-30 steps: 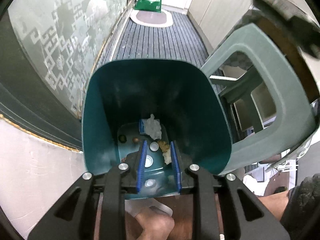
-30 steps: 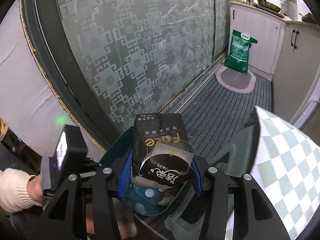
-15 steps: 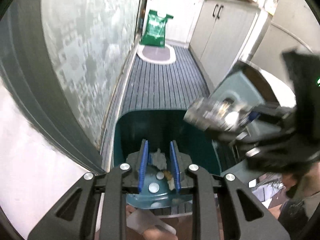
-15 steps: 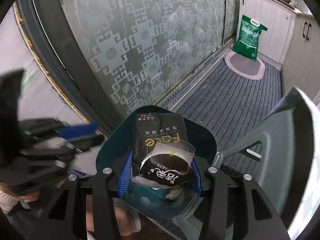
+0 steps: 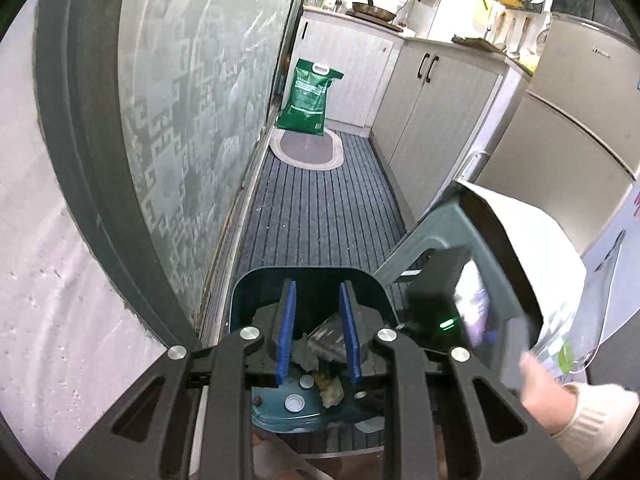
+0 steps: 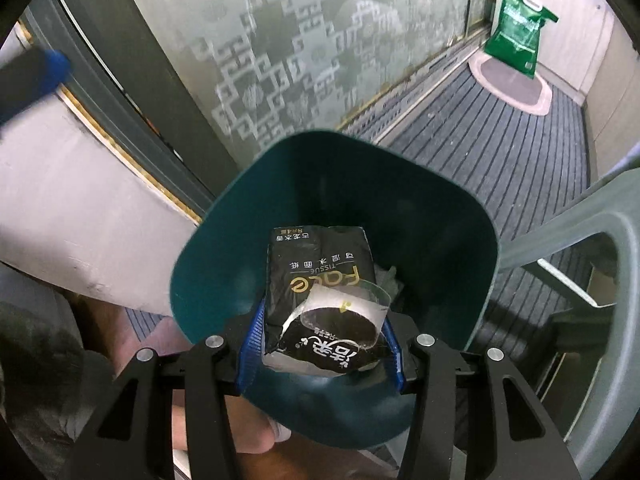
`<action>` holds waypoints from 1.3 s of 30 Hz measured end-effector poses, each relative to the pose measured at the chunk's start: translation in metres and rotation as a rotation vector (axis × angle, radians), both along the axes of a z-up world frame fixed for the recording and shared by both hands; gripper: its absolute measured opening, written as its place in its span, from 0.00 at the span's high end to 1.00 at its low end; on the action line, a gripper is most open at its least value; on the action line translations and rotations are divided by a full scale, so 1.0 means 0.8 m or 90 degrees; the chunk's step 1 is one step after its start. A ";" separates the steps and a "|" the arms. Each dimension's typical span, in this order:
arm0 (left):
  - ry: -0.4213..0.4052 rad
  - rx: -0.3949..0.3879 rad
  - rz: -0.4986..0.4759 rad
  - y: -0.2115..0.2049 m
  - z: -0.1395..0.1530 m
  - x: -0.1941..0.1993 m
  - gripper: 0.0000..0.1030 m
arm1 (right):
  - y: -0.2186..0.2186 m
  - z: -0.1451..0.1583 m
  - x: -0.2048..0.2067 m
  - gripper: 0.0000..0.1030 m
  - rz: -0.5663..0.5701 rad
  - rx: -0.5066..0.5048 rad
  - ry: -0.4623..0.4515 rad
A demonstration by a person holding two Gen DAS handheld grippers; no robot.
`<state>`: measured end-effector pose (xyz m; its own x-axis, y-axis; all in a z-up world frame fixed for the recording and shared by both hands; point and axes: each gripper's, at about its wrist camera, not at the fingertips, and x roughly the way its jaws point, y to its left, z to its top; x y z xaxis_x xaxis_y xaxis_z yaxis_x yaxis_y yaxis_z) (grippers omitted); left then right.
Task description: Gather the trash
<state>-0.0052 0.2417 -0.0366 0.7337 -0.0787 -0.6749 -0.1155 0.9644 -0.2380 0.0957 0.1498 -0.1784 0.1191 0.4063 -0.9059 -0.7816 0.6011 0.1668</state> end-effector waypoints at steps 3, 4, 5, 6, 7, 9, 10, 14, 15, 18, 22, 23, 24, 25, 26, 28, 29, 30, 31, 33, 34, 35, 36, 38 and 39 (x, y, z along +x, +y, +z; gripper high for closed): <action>-0.016 -0.005 -0.002 0.000 0.010 -0.001 0.77 | 0.002 -0.014 0.001 0.51 -0.002 -0.016 0.008; -0.018 -0.007 -0.002 -0.001 0.013 -0.001 0.77 | 0.005 -0.019 0.003 0.50 -0.004 -0.019 0.011; -0.022 -0.008 -0.003 -0.001 0.016 -0.002 0.78 | 0.006 -0.024 0.003 0.49 -0.003 -0.023 0.017; -0.025 -0.008 -0.005 -0.002 0.017 -0.003 0.78 | 0.007 -0.030 0.004 0.49 0.001 -0.029 0.024; -0.027 -0.008 -0.005 -0.002 0.018 -0.003 0.78 | 0.008 -0.033 0.002 0.49 0.001 -0.033 0.023; -0.032 -0.006 -0.008 -0.004 0.022 -0.004 0.78 | 0.008 -0.037 0.001 0.49 0.000 -0.040 0.022; -0.034 -0.003 -0.009 -0.004 0.023 -0.005 0.78 | 0.008 -0.037 0.000 0.45 -0.001 -0.041 0.022; -0.043 0.000 -0.010 -0.007 0.032 -0.008 0.78 | 0.007 -0.036 -0.001 0.44 -0.003 -0.046 0.016; -0.045 0.000 -0.010 -0.007 0.034 -0.010 0.78 | 0.006 -0.036 -0.001 0.44 -0.003 -0.048 0.015; -0.060 0.000 -0.012 -0.011 0.048 -0.014 0.78 | 0.004 -0.037 -0.002 0.44 -0.005 -0.056 0.011; -0.073 0.010 -0.013 -0.020 0.061 -0.015 0.75 | 0.002 -0.028 -0.007 0.44 -0.002 -0.047 0.011; -0.076 0.012 -0.012 -0.023 0.065 -0.016 0.75 | 0.001 -0.022 -0.009 0.44 0.000 -0.040 0.007; -0.079 0.016 -0.012 -0.025 0.069 -0.016 0.75 | 0.001 -0.016 -0.011 0.44 0.000 -0.034 0.003; -0.082 0.018 -0.012 -0.025 0.071 -0.017 0.75 | 0.000 -0.008 -0.013 0.44 0.001 -0.027 -0.003; -0.085 0.021 -0.011 -0.026 0.073 -0.018 0.75 | -0.001 0.003 -0.014 0.44 0.002 -0.019 -0.009; -0.093 0.025 -0.011 -0.031 0.082 -0.022 0.74 | -0.004 0.021 -0.017 0.44 0.000 -0.007 -0.024; -0.098 0.028 -0.012 -0.034 0.087 -0.023 0.73 | -0.006 0.031 -0.018 0.44 -0.001 0.000 -0.032; -0.099 0.030 -0.014 -0.036 0.090 -0.024 0.73 | -0.010 0.047 -0.020 0.44 -0.003 0.012 -0.043; -0.103 0.036 -0.016 -0.039 0.095 -0.026 0.72 | -0.012 0.057 -0.022 0.44 -0.003 0.019 -0.051; -0.112 0.045 -0.019 -0.046 0.103 -0.029 0.69 | -0.019 0.080 -0.024 0.44 -0.007 0.035 -0.071; -0.115 0.049 -0.020 -0.049 0.106 -0.030 0.67 | -0.022 0.094 -0.026 0.44 -0.009 0.046 -0.080; -0.118 0.050 -0.022 -0.052 0.109 -0.031 0.67 | -0.026 0.108 -0.028 0.44 -0.011 0.055 -0.090; -0.123 0.048 -0.023 -0.053 0.112 -0.032 0.67 | -0.029 0.119 -0.031 0.44 -0.012 0.062 -0.099; -0.134 0.048 -0.020 -0.054 0.120 -0.034 0.65 | -0.036 0.141 -0.034 0.44 -0.017 0.077 -0.118; -0.138 0.049 -0.018 -0.055 0.122 -0.037 0.65 | -0.042 0.156 -0.036 0.44 -0.021 0.084 -0.132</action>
<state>-0.0347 0.1977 0.0612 0.8606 -0.0557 -0.5062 -0.0421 0.9828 -0.1797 0.0666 0.1165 -0.0537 0.3120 0.5128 -0.7998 -0.7873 0.6108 0.0845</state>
